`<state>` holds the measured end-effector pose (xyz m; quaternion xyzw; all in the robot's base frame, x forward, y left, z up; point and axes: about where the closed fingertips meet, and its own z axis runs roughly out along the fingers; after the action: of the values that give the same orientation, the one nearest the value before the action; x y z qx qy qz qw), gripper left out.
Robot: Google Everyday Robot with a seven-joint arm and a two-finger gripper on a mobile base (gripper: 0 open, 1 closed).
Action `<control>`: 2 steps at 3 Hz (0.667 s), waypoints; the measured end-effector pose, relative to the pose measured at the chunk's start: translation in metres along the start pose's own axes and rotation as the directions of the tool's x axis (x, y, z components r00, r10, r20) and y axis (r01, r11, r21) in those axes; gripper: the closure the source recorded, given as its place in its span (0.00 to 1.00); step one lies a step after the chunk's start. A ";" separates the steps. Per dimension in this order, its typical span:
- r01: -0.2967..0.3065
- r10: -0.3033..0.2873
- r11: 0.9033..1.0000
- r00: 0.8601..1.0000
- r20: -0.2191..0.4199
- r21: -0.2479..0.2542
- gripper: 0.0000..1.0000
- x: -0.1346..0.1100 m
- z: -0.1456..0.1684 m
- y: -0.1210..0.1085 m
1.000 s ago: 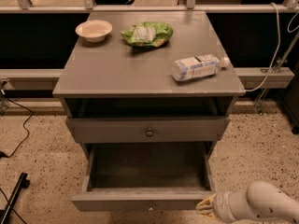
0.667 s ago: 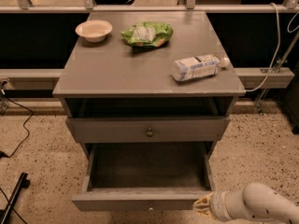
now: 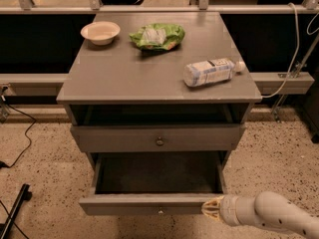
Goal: Close middle drawer
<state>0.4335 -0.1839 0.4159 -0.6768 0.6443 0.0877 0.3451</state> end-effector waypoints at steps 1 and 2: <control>-0.015 0.013 0.997 0.999 0.033 0.076 1.00 -0.006 0.004 -0.028; -0.070 0.058 0.988 0.994 0.090 0.135 1.00 -0.006 0.017 -0.056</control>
Offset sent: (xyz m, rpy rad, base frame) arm 0.0922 0.0125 0.0107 0.2211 -0.1054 -0.1676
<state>0.4898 -0.1737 0.4263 -0.6261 0.6547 0.0830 0.4154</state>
